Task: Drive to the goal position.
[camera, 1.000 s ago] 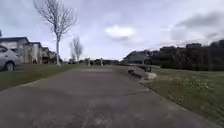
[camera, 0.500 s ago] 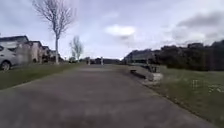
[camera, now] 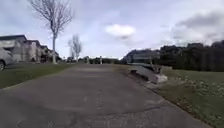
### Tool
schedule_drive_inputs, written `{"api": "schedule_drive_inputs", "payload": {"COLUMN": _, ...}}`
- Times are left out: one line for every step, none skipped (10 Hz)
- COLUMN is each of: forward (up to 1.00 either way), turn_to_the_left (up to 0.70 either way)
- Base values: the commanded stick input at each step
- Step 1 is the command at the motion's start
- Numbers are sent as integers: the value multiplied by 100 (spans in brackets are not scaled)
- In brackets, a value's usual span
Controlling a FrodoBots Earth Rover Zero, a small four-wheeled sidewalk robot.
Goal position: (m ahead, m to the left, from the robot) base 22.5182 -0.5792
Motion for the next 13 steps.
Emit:
{"api": "schedule_drive_inputs", "payload": {"forward": 70, "turn_to_the_left": 30}}
{"api": "schedule_drive_inputs", "payload": {"forward": 70, "turn_to_the_left": 35}}
{"api": "schedule_drive_inputs", "payload": {"forward": 70, "turn_to_the_left": 35}}
{"api": "schedule_drive_inputs", "payload": {"forward": 70, "turn_to_the_left": 35}}
{"api": "schedule_drive_inputs", "payload": {"forward": 70, "turn_to_the_left": 11}}
{"api": "schedule_drive_inputs", "payload": {"forward": 70, "turn_to_the_left": 3}}
{"api": "schedule_drive_inputs", "payload": {"forward": 70, "turn_to_the_left": 3}}
{"api": "schedule_drive_inputs", "payload": {"forward": 70, "turn_to_the_left": 3}}
{"api": "schedule_drive_inputs", "payload": {"forward": 70, "turn_to_the_left": 3}}
{"api": "schedule_drive_inputs", "payload": {"forward": 70, "turn_to_the_left": 3}}
{"api": "schedule_drive_inputs", "payload": {"forward": 70, "turn_to_the_left": 10}}
{"api": "schedule_drive_inputs", "payload": {"forward": 70, "turn_to_the_left": 20}}
{"api": "schedule_drive_inputs", "payload": {"forward": 70, "turn_to_the_left": 29}}
